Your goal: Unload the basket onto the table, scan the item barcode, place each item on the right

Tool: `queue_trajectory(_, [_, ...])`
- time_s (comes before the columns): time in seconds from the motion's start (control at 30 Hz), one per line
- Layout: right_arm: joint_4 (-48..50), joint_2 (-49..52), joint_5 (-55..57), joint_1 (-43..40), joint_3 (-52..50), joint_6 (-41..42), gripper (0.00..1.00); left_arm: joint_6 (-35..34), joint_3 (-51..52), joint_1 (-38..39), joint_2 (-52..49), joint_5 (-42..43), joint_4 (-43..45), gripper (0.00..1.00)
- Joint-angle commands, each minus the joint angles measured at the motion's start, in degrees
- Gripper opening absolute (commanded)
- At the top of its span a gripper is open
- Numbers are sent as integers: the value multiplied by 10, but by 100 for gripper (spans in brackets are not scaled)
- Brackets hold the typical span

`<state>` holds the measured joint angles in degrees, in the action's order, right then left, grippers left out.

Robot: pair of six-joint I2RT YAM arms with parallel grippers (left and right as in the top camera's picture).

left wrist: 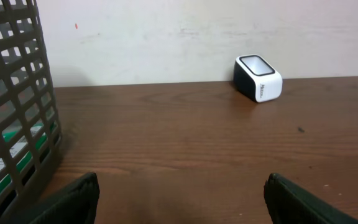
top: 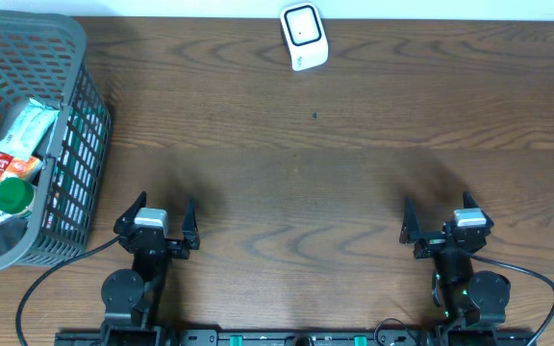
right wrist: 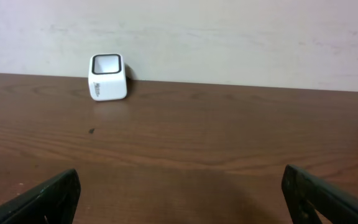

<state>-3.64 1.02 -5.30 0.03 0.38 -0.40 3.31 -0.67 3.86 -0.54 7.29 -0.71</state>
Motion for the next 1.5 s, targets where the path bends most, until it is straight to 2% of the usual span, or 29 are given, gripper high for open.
queue_trajectory(0.0, [-2, 1, 3, -3, -1, 8, 99, 9, 4, 1, 2, 10, -27, 86])
queue_trajectory(1.07, [-2, 1, 3, -3, -1, 8, 99, 8, 4, 1, 2, 12, -26, 86])
queue_trajectory(1.23, [-2, 1, 3, -3, -1, 8, 99, -19, 4, 1, 2, 14, -25, 86])
queue_trajectory(1.3, [-2, 1, 3, -3, -1, 8, 99, -37, -3, 1, 2, 40, -33, 86])
queue_trajectory(1.37, [-2, 1, 3, -3, -1, 8, 99, -68, -33, 1, 0, 71, -66, 86])
queue_trajectory(1.47, [-2, 1, 3, -3, -1, 8, 99, -111, -115, 1, -15, 73, -146, 86])
